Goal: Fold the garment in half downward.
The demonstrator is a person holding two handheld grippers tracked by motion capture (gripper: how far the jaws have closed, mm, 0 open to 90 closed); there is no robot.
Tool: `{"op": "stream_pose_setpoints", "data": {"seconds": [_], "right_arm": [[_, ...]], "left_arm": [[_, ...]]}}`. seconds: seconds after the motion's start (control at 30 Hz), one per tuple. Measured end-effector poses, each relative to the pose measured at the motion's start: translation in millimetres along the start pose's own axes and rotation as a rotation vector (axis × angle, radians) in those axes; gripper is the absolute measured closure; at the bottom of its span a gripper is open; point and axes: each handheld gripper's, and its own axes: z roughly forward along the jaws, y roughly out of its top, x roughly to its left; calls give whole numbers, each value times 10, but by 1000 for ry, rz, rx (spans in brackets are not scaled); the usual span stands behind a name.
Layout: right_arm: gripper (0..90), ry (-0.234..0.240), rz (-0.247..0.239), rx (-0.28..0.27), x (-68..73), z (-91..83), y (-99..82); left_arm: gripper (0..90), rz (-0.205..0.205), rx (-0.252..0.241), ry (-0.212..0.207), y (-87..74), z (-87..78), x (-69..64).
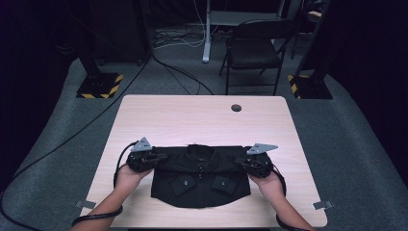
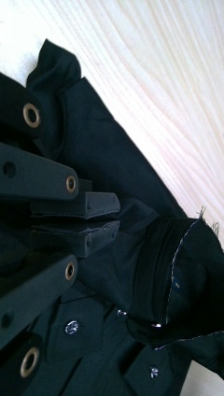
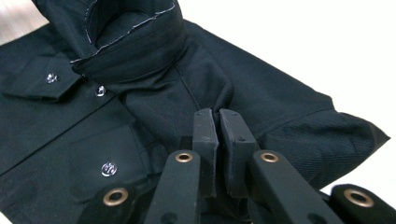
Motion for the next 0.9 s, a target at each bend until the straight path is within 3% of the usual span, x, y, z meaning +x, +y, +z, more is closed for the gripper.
{"op": "stream_pose_setpoints", "data": {"seconds": [0.37,0.67,0.73,0.9], "right_arm": [[844,21,15,21,16,18,-109],[775,48,26,25,25,-4,-143],[740,51,23,28,39,-20,-152],[726,51,26,32,60,-33,-163]], "left_arm": [[831,-16,24,-20,-89,22,-13],[699,-42,23,-55,-145,0,-30],[635,-50,24,-58,-159,-6,-42],[632,-38,34,-61,-163,-11,-76]]}}
